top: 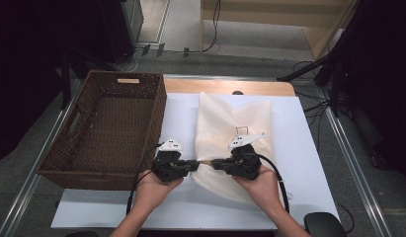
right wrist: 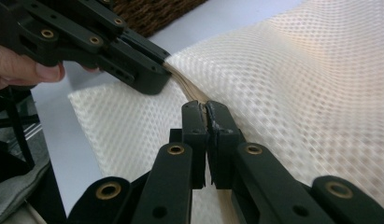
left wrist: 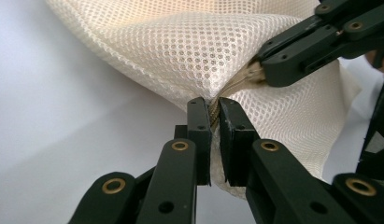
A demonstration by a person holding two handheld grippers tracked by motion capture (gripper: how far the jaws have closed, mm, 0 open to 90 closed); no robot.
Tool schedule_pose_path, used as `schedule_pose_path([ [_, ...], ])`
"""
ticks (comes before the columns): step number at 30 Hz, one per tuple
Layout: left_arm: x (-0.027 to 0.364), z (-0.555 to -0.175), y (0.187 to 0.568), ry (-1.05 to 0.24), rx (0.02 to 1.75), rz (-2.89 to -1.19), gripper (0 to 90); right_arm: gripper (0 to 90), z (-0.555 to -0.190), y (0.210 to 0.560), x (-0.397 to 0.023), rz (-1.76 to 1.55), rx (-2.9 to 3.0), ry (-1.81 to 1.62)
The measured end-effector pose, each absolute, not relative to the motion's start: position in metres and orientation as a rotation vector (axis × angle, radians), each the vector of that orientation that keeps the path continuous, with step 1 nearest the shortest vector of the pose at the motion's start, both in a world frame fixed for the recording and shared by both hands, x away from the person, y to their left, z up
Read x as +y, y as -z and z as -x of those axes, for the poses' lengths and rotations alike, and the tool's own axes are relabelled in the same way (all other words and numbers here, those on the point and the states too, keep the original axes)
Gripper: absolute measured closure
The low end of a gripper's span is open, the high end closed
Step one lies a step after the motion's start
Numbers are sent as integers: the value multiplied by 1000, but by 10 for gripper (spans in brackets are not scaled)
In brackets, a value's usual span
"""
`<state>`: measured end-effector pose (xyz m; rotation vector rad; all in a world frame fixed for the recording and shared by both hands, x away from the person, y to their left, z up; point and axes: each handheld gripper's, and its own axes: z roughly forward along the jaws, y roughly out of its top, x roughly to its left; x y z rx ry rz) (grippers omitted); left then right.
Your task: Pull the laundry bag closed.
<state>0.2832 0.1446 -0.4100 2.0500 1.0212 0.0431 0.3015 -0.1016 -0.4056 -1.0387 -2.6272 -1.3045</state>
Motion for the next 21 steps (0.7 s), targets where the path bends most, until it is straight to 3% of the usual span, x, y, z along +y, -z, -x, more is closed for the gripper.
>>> schedule_pose_path([
  [21, 143, -282, 411, -56, 1026, -2055, 838, 877, -303, 406, -109, 1022, -2583, 1311],
])
